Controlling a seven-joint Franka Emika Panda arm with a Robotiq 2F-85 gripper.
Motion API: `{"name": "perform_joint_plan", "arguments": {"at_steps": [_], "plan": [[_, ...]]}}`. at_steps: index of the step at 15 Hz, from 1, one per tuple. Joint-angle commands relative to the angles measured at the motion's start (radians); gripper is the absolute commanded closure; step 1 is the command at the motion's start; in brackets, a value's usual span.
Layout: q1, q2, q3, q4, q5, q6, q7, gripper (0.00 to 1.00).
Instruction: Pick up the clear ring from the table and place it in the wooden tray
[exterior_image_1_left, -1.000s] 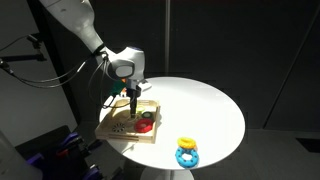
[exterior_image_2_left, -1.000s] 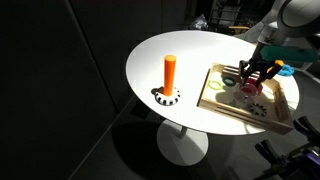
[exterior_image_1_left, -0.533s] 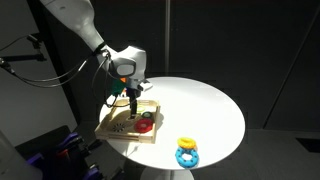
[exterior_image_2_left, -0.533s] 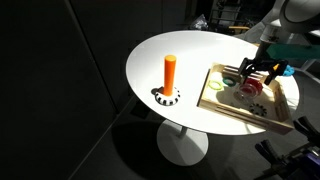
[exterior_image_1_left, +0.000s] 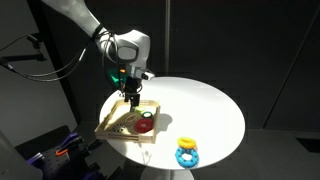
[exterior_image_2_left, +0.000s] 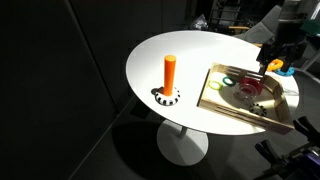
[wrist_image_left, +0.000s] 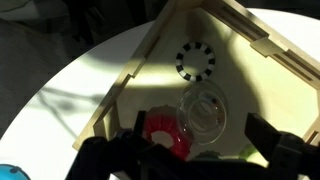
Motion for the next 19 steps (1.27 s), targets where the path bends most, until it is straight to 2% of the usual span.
{"name": "perform_joint_plan", "arguments": {"at_steps": [1, 5, 8, 14, 19], "plan": [[-0.023, -0.095, 0.001, 0.011, -0.080, -0.122, -0.042, 0.00], [-0.036, -0.179, 0.004, 0.033, -0.166, -0.214, -0.024, 0.00], [-0.047, -0.240, 0.004, 0.045, -0.176, -0.252, -0.024, 0.00], [-0.062, -0.324, 0.006, 0.056, -0.167, -0.274, -0.030, 0.00], [-0.061, -0.313, 0.011, 0.041, -0.157, -0.249, -0.024, 0.00]]}}
